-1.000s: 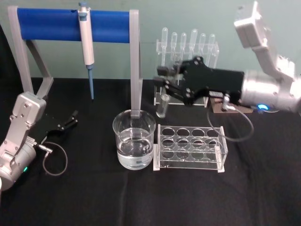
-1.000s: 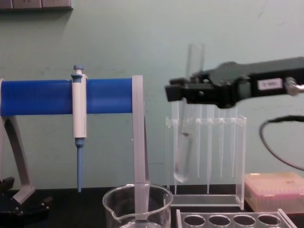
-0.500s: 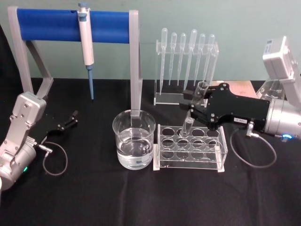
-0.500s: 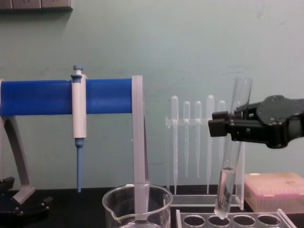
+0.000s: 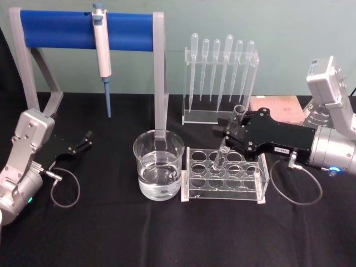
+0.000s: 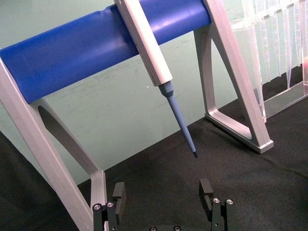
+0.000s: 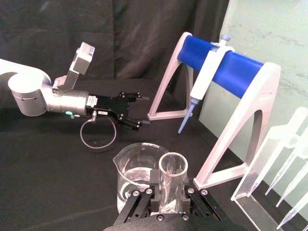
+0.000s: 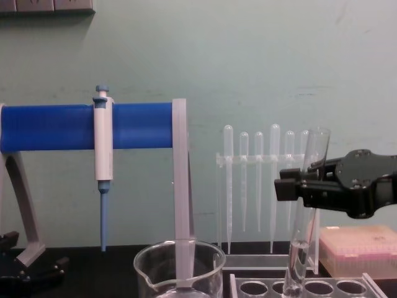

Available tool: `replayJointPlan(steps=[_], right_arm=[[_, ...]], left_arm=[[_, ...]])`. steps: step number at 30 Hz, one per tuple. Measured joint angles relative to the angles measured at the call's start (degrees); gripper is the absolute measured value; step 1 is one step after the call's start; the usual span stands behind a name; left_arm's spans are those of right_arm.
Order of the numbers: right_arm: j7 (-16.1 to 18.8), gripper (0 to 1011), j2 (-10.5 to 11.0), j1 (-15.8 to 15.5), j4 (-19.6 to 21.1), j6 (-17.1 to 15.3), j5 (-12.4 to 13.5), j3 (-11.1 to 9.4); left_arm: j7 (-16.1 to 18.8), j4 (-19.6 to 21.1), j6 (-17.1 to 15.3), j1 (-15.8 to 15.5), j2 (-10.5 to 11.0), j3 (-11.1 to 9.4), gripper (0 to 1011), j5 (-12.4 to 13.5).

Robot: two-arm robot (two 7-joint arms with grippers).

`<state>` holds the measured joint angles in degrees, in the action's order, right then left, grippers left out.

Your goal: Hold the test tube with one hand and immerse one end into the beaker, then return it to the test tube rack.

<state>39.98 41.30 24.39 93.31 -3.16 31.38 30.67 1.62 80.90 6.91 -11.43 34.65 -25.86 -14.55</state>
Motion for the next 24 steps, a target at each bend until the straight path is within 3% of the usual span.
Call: replayJointPlan(steps=[24], right_arm=[[0.4,223,-2.8,-0.7,-4.4,1.2,-2.8,0.9]], left_arm=[[0.0,0.0,0.0,0.0,0.0,0.0,1000,0.0]])
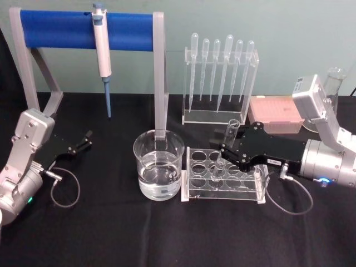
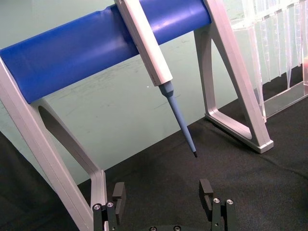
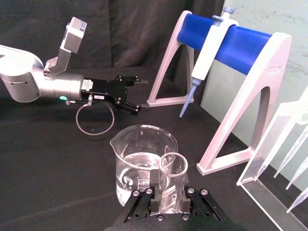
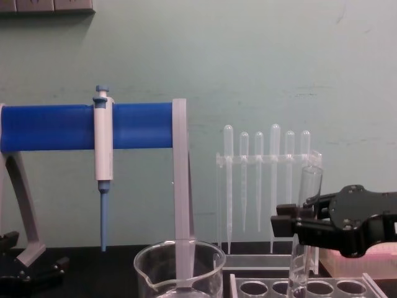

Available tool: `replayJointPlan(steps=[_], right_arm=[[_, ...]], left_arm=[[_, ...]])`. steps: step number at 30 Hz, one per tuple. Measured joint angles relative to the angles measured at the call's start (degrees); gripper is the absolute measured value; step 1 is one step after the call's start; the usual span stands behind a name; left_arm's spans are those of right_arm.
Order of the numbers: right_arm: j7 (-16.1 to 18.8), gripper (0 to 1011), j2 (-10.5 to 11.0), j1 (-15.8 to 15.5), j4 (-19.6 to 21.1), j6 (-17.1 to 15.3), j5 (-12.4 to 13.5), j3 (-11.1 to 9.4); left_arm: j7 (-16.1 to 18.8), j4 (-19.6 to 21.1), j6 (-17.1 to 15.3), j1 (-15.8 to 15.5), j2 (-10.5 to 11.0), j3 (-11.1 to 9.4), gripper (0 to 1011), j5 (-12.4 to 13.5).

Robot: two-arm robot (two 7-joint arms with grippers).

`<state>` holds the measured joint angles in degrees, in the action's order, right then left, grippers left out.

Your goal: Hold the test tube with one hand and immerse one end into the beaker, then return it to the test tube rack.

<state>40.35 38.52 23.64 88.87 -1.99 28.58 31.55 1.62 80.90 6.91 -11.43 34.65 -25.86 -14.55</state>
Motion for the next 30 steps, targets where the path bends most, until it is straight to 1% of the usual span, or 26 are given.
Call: replayJointPlan(steps=[8,23,25,28,30], right_arm=[[-0.3,222,-0.7,-0.3,-0.8,0.2,-1.4,0.2],[-0.4,223,-0.6,-0.3,-0.7,0.2,-1.3,0.2],[-0.4,242,-0.6,-0.3,-0.7,0.2,-1.2,0.2],[-0.4,329,-0.6,-0.2,-0.7,0.2,-1.2,0.2],[-0.4,369,-0.6,-0.2,-0.7,0.2,-1.2,0.2]], left_arm=[[0.0,0.0,0.0,0.0,0.0,0.0,1000,0.0],[0.0,0.0,0.0,0.0,0.0,0.0,1000,0.0],[0.0,0.0,0.0,0.0,0.0,0.0,1000,0.0],[0.0,0.0,0.0,0.0,0.0,0.0,1000,0.0],[0.0,0.0,0.0,0.0,0.0,0.0,1000,0.0]])
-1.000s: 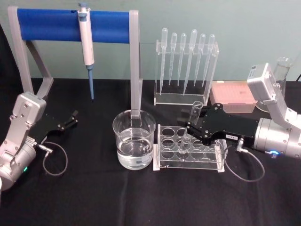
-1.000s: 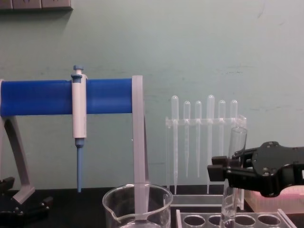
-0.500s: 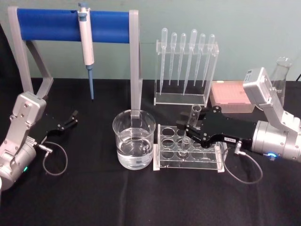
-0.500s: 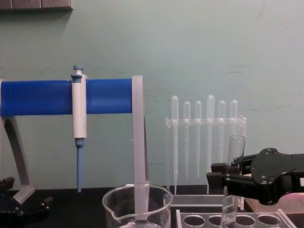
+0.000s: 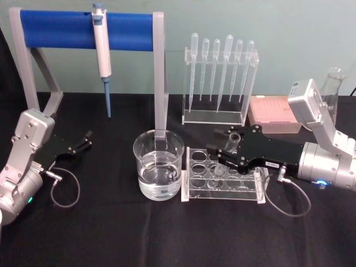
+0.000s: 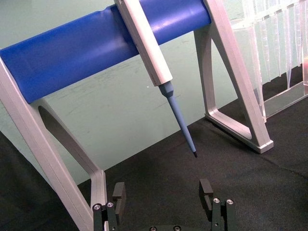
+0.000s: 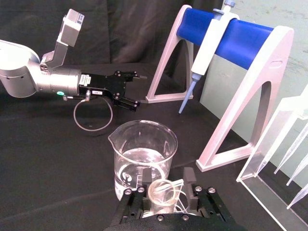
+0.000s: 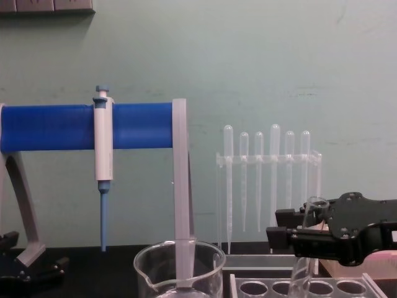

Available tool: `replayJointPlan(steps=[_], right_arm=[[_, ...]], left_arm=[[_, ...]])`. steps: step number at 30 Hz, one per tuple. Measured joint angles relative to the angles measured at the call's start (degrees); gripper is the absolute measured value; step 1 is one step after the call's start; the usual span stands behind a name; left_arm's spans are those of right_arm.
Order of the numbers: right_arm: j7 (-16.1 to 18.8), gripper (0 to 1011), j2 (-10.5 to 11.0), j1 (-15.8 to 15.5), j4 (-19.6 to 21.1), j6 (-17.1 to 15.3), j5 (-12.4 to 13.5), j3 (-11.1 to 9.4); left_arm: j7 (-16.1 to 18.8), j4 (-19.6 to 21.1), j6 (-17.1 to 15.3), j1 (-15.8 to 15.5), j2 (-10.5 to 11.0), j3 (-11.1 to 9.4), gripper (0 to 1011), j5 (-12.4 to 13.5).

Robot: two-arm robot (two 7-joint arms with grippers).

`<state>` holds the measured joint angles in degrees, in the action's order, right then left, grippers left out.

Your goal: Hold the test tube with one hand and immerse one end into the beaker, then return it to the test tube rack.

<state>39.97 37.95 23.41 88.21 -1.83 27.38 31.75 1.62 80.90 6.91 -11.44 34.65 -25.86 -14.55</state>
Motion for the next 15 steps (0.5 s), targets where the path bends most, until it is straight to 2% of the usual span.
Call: replayJointPlan(steps=[2,3,10,13,15], right_arm=[[0.0,466,0.0,0.0,0.0,0.0,0.0,0.0],[0.0,466,0.0,0.0,0.0,0.0,0.0,0.0],[0.0,707,0.0,0.0,0.0,0.0,0.1,0.0],[0.0,781,0.0,0.0,0.0,0.0,0.1,0.0],[-0.3,834,0.1,-0.4,0.7,0.7,0.1,-0.6]], left_arm=[[0.0,0.0,0.0,0.0,0.0,0.0,1000,0.0],[0.0,0.0,0.0,0.0,0.0,0.0,1000,0.0],[0.0,0.0,0.0,0.0,0.0,0.0,1000,0.0],[0.0,0.0,0.0,0.0,0.0,0.0,1000,0.0],[0.0,0.0,0.0,0.0,0.0,0.0,1000,0.0]])
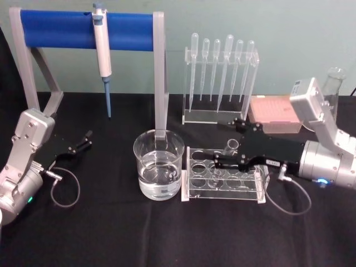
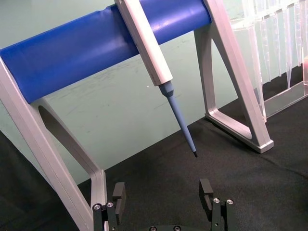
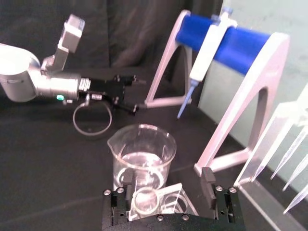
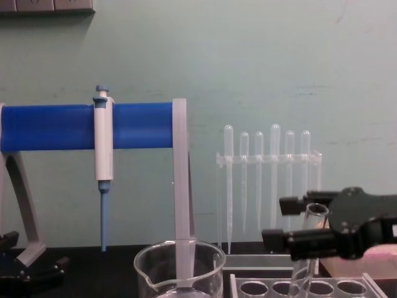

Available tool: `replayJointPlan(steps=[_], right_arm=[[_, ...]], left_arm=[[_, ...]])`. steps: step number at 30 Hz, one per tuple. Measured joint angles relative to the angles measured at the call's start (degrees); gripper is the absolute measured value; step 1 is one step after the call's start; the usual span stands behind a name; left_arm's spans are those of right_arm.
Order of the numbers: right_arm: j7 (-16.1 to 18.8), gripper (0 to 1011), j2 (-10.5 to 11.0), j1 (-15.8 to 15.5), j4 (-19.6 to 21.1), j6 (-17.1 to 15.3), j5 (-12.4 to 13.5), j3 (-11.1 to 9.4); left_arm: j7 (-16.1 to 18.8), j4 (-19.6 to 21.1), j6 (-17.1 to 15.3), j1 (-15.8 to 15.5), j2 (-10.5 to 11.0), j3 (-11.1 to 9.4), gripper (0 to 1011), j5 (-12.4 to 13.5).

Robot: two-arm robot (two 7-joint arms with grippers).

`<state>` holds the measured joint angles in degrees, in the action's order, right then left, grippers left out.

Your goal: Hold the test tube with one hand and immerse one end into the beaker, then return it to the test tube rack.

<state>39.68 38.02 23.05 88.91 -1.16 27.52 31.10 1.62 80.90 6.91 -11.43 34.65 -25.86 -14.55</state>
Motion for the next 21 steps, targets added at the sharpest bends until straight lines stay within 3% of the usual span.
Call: replayJointPlan(steps=[4,9,17,19,21], right_arm=[[-1.5,970,0.0,-1.3,1.8,1.4,0.5,-1.8],[-4.5,1002,-0.2,-3.4,4.2,2.9,1.0,-4.6],[-13.4,1003,-2.9,-8.7,6.5,5.0,1.4,-10.1],[-18.1,1003,-4.6,-11.1,7.0,5.6,0.9,-12.2],[-20.6,1003,-5.4,-12.2,7.1,5.9,0.2,-13.0]], left_arm=[[0.0,0.0,0.0,0.0,0.0,0.0,1000,0.0],[0.0,0.0,0.0,0.0,0.0,0.0,1000,0.0],[0.0,0.0,0.0,0.0,0.0,0.0,1000,0.0],[0.0,0.0,0.0,0.0,0.0,0.0,1000,0.0],[0.0,0.0,0.0,0.0,0.0,0.0,1000,0.0]])
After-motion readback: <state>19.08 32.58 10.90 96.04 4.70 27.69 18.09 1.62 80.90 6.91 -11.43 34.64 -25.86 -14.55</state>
